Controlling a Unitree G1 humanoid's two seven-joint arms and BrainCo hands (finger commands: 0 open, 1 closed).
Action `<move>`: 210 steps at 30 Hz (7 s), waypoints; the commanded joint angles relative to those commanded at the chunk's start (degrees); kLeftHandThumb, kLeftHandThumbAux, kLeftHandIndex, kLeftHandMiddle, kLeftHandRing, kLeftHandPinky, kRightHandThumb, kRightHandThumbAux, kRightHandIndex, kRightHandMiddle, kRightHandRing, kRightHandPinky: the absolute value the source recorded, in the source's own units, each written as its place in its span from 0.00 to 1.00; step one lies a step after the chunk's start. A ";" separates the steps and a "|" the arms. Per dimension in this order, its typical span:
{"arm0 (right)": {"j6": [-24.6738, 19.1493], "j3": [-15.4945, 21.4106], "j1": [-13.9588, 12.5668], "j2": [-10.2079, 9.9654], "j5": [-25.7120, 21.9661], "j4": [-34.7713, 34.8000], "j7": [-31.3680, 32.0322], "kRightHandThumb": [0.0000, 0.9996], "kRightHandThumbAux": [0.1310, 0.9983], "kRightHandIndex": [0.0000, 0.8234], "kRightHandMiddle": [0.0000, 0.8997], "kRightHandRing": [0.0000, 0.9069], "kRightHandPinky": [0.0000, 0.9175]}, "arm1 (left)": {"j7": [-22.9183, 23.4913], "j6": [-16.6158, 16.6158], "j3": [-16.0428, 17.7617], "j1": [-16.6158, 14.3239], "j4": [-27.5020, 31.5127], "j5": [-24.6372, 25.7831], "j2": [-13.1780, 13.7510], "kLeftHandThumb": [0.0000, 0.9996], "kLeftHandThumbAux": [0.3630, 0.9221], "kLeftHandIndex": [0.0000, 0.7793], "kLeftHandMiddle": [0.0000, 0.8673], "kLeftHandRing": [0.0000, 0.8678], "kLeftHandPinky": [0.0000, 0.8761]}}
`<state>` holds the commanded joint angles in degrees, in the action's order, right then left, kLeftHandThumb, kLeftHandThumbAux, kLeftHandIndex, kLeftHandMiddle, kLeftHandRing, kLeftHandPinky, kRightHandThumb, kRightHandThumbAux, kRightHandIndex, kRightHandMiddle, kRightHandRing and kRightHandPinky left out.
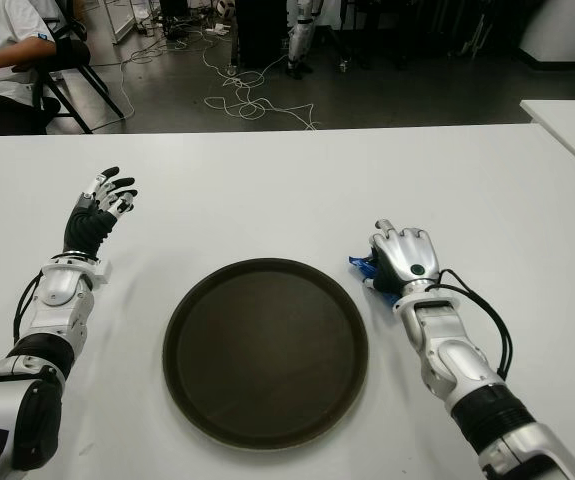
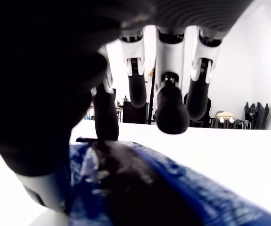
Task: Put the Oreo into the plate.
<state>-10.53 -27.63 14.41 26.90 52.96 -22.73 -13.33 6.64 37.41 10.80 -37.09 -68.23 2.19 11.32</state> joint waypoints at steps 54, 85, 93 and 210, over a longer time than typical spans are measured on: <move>10.17 3.51 1.42 -2.03 -4.55 -7.92 -10.63 0.05 0.77 0.62 0.67 0.66 0.59 | -0.66 0.36 -0.49 0.06 -0.09 -0.69 0.22 0.35 0.45 0.16 0.25 0.23 0.22; 7.43 1.06 2.24 0.01 -3.52 -6.37 -1.42 0.10 0.73 0.61 0.68 0.66 0.60 | -0.53 0.97 -0.56 0.08 -0.08 -0.60 -0.08 0.34 0.43 0.15 0.25 0.23 0.23; 8.16 1.20 2.34 0.10 -3.89 -6.52 -1.21 0.11 0.74 0.62 0.70 0.67 0.60 | -0.85 1.12 -0.62 0.11 -0.10 -0.75 -0.09 0.34 0.44 0.17 0.25 0.23 0.22; 14.46 6.53 1.48 -1.57 -7.93 -7.05 -8.83 0.22 0.84 0.69 0.81 0.81 0.80 | -3.12 0.62 -1.89 -0.44 -0.85 -2.16 -0.78 0.33 0.39 0.15 0.24 0.23 0.22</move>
<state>3.93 -21.10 15.89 25.34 45.03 -29.78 -22.16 3.52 38.02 8.91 -37.53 -69.07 0.03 10.54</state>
